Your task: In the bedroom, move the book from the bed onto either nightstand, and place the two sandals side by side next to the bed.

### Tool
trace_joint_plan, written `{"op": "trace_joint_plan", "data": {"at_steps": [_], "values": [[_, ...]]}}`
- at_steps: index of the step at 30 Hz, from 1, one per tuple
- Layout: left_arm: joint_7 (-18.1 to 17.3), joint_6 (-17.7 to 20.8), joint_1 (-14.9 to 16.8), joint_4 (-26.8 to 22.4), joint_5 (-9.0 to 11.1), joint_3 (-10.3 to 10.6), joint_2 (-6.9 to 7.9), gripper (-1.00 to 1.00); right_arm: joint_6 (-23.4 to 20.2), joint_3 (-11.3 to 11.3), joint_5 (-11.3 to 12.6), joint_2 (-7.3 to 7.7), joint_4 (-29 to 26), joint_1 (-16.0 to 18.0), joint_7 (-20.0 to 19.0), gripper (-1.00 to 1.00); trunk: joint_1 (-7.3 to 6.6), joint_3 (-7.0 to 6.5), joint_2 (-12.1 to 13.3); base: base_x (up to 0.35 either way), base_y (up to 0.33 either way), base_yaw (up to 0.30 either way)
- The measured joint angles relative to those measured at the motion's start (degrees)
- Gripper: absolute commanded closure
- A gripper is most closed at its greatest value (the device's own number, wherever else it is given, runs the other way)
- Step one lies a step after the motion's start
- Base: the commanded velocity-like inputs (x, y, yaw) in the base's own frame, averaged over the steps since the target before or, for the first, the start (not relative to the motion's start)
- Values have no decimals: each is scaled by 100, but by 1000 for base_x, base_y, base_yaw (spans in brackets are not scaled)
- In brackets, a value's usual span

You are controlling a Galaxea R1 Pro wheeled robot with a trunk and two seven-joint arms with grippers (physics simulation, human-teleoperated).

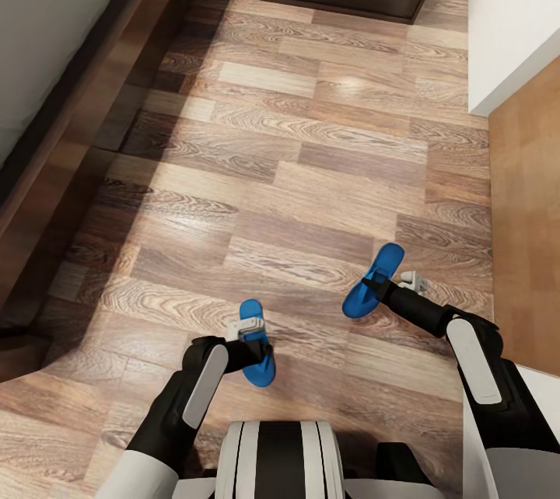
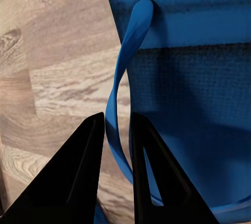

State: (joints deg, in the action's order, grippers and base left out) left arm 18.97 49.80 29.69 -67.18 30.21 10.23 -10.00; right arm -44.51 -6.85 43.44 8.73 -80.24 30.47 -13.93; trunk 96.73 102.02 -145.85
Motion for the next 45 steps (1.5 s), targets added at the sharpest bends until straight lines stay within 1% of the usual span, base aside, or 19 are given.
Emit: {"op": "trace_joint_plan", "data": {"at_steps": [7, 28, 30, 32, 34, 36, 38, 40, 43, 45], "values": [[-1, -1, 0, 0, 44, 7, 0, -100, 0, -2, 1, 6, 0, 0, -2, 100, 0, 0, 0, 0, 0, 0], [7, -6, 0, -9, 45, 2, 0, -100, 0, 6, 1, -1, 0, 0, -2, 100, 3, 22, -1, 0, 0, 0], [7, -44, 0, -16, 42, 0, 0, -100, 0, 6, 1, -2, 0, 0, -2, 100, 3, 22, -1, 0, 0, 0], [37, -175, 2, -131, 40, -5, 0, -100, 0, 7, 1, -2, 0, 0, 0, 100, 2, 22, -1, 0, 0, 0], [223, -224, 14, -319, 36, -6, 0, -100, 0, 14, 2, -2, 0, 0, 4, 100, 2, 22, -1, 0, 0, 0], [863, -241, 29, -677, 95, -2, 0, -100, 0, 33, 2, -2, 6, 0, 11, 100, 2, 22, -1, 0, 0, 0], [1179, -246, 32, -807, 273, 4, 0, -100, 0, 40, 1, -2, 10, 0, 14, 100, 3, 22, -1, 0, 0, 0], [1315, -243, 34, -865, 487, 8, 0, -100, 0, 43, 1, -2, 14, 0, 15, 100, 3, 22, -1, 0, 0, 0], [1391, -242, 34, -893, 620, 13, 0, -100, 1, 44, 1, -2, 16, 0, 15, 100, 3, 22, -1, 0, 0, 0], [1406, -242, 34, -894, 655, 26, 0, -100, 2, 43, 1, -2, 17, 0, 16, 100, 3, 22, -1, 0, 0, 0]]}}
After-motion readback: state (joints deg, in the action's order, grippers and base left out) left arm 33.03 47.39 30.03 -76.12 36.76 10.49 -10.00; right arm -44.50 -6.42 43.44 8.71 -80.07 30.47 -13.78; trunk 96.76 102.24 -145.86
